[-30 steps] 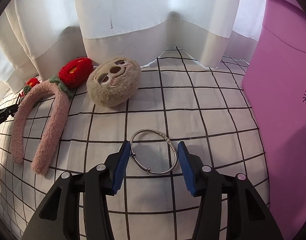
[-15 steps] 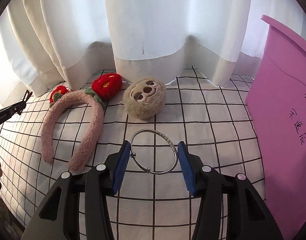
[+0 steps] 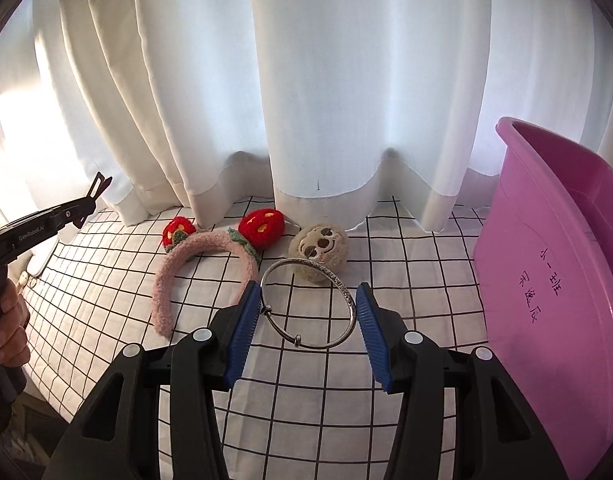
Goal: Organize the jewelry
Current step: 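Carry hair pin and bangle into the pink tub and open both tools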
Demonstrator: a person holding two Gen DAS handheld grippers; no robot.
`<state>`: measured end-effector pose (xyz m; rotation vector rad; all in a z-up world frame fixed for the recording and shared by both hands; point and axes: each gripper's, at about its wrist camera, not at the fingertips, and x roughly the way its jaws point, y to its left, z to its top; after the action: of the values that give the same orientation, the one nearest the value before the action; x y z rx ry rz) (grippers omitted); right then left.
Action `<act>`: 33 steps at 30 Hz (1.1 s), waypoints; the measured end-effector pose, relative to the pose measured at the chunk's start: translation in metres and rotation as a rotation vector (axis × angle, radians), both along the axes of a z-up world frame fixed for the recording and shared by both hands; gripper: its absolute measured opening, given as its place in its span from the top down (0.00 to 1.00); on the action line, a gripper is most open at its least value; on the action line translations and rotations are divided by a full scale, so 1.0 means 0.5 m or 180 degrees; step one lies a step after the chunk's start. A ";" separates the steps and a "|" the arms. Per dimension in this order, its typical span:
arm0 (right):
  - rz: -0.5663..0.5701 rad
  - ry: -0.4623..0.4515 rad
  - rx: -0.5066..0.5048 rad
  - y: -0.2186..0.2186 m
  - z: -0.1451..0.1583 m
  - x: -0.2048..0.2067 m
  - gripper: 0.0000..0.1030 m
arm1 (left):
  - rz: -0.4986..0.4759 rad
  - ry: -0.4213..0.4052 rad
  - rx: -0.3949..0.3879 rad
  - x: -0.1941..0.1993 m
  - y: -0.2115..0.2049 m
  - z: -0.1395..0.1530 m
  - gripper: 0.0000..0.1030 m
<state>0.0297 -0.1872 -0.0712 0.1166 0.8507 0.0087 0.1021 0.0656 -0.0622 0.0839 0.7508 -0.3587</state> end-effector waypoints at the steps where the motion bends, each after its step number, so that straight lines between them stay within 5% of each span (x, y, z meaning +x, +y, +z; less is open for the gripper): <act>1: 0.0013 -0.0040 0.0006 -0.004 0.014 -0.008 0.54 | -0.0024 -0.0029 -0.0017 -0.007 -0.010 0.014 0.92; 17: -0.0246 -0.0673 -0.0038 -0.176 0.198 -0.152 0.54 | -0.0852 -0.0338 -0.0226 -0.129 -0.291 0.150 0.92; 33: -0.1229 -0.0486 -0.0030 -0.492 0.161 -0.315 0.54 | -0.1739 -0.0038 -0.0142 -0.262 -0.651 0.121 0.91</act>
<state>-0.1279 -0.4331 0.0091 0.2664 0.6649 -0.3445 -0.0287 -0.2602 -0.0016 0.2508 0.7001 -0.8936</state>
